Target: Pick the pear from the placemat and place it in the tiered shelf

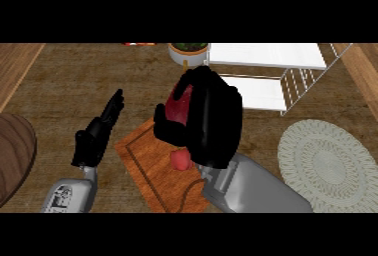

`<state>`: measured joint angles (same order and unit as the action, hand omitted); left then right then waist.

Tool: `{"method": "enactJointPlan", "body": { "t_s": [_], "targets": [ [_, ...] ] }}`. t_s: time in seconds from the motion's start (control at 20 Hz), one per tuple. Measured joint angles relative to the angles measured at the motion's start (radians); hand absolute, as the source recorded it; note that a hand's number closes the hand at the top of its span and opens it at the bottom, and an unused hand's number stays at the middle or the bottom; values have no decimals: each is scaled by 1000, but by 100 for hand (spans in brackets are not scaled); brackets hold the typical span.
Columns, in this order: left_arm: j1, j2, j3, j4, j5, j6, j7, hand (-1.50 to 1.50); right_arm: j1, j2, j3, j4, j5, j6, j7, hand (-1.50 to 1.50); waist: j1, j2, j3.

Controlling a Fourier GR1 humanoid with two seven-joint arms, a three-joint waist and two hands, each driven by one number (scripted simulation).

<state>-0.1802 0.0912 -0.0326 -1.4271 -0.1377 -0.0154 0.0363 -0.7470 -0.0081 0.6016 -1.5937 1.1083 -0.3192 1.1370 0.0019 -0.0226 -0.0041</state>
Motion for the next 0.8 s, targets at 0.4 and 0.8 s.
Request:
{"method": "enactJointPlan", "body": {
  "t_s": [0.4, 0.8],
  "targets": [
    [7, -12, -4, -3, -3, 9, -12, 0, -199, -5, -57, -18, 133, 125, 102, 150, 5, 8, 1],
    [7, -17, -8, 6, -10, 11, -31, 0, -314, -4, -173, 22, 191, 202, 90, 150, 4, 15, 3]
  ]
}}
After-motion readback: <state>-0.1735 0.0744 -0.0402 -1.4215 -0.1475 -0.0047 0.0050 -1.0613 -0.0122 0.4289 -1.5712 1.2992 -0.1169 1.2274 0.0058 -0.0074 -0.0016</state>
